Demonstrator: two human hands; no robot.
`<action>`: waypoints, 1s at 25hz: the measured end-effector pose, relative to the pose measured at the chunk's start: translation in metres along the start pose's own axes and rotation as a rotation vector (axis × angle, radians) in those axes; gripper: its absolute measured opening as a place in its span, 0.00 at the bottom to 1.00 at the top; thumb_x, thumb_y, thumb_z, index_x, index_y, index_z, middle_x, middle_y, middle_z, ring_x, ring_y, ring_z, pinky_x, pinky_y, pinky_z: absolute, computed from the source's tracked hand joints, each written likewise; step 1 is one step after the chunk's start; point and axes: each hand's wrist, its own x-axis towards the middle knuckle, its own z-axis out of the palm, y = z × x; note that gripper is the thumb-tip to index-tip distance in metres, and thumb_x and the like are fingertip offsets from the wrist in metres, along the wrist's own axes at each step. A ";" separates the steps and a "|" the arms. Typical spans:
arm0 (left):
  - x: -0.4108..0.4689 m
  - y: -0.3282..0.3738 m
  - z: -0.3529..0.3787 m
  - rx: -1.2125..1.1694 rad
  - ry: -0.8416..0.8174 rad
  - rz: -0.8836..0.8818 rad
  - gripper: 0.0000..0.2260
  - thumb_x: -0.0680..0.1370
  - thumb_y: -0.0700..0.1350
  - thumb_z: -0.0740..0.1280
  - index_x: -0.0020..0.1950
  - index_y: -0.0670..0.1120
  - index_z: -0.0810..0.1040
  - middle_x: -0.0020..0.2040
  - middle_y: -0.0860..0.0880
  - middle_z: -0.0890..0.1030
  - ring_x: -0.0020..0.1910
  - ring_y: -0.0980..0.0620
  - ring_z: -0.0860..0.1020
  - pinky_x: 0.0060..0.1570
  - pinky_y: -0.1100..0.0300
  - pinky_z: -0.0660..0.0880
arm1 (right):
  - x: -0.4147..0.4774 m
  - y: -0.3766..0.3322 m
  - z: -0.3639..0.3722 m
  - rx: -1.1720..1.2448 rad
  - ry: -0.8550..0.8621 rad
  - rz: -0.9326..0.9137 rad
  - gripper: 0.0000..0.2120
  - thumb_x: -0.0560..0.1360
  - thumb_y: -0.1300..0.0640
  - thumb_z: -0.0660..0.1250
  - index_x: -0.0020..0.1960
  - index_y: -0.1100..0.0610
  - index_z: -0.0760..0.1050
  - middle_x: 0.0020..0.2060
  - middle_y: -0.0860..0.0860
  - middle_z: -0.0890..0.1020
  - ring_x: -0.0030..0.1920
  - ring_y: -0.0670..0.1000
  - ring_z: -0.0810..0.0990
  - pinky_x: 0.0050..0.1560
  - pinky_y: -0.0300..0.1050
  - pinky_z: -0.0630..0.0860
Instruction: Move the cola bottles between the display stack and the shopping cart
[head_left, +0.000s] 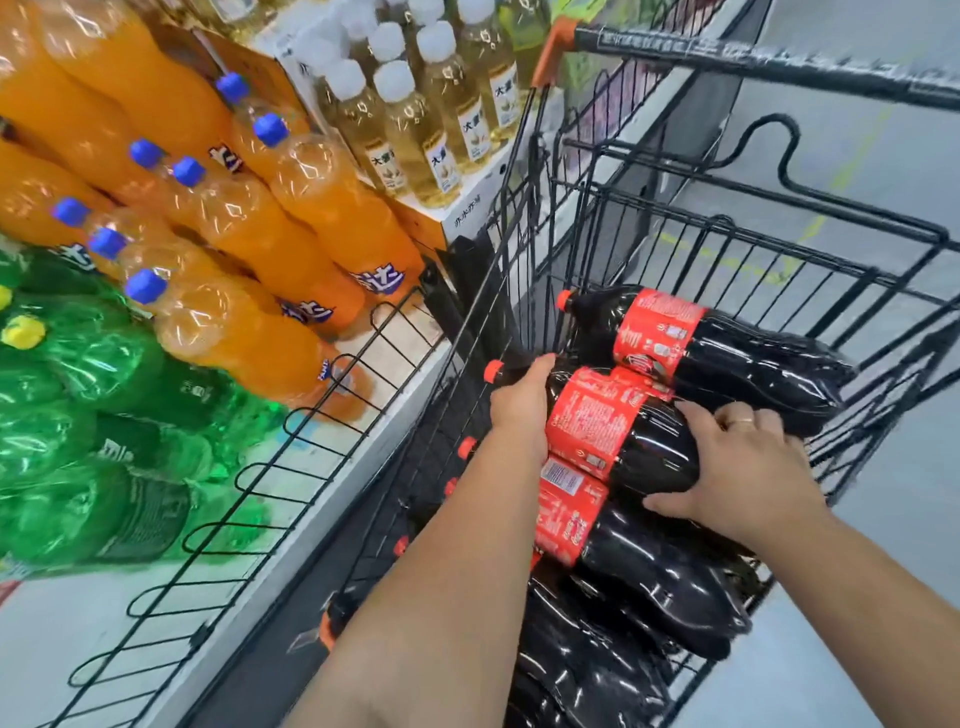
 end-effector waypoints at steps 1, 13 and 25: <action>0.003 0.002 0.000 -0.009 -0.013 -0.022 0.26 0.66 0.59 0.79 0.55 0.45 0.76 0.50 0.42 0.86 0.46 0.41 0.86 0.52 0.41 0.82 | 0.005 0.000 0.000 0.002 -0.037 -0.008 0.57 0.58 0.21 0.66 0.77 0.45 0.50 0.67 0.53 0.69 0.66 0.57 0.69 0.62 0.54 0.71; 0.006 0.005 -0.001 -0.098 -0.027 -0.027 0.41 0.61 0.60 0.81 0.69 0.52 0.68 0.56 0.43 0.84 0.49 0.41 0.86 0.50 0.41 0.82 | 0.019 0.005 -0.009 0.156 -0.148 -0.090 0.63 0.49 0.23 0.69 0.77 0.38 0.43 0.54 0.48 0.77 0.55 0.54 0.78 0.49 0.53 0.80; -0.093 0.035 -0.028 -0.181 -0.139 0.534 0.34 0.60 0.65 0.77 0.65 0.60 0.76 0.58 0.50 0.85 0.56 0.45 0.84 0.61 0.40 0.78 | -0.050 -0.015 -0.040 0.577 0.061 -0.158 0.59 0.53 0.31 0.78 0.76 0.39 0.51 0.53 0.45 0.76 0.55 0.53 0.78 0.52 0.49 0.76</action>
